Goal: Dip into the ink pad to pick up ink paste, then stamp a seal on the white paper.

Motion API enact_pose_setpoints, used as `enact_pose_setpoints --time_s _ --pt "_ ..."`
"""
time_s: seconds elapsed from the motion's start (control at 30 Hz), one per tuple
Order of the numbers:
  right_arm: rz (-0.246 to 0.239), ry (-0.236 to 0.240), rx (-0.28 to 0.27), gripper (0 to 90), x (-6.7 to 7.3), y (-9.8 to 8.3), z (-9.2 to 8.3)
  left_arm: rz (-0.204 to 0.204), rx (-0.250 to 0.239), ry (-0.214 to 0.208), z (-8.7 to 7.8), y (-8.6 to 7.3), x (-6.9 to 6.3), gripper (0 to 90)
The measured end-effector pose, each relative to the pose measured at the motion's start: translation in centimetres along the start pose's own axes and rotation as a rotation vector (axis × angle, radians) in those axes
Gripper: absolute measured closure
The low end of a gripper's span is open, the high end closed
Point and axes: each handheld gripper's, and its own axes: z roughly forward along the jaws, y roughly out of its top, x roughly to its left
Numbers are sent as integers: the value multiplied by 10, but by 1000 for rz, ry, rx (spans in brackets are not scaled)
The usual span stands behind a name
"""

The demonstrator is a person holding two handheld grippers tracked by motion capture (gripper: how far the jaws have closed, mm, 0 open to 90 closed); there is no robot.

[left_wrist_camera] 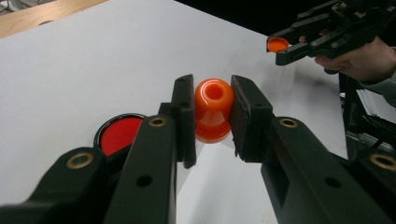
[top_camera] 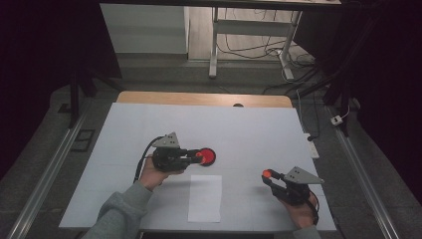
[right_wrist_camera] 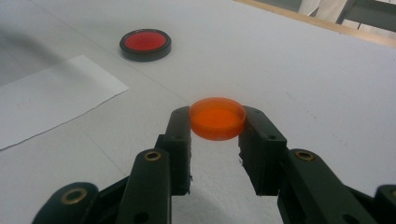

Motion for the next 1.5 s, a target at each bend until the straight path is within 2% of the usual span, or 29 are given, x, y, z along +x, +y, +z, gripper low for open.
enact_pose_setpoints --time_s 0.57,0.97,1.5 --pt "0 2 1 646 0 0 0 -11 11 -23 -2 -7 -3 718" --pt "2 2 0 645 0 0 0 -2 11 -52 -5 -10 -15 718" --pt "0 3 2 645 1 0 1 -4 30 -68 -9 -24 -26 718"
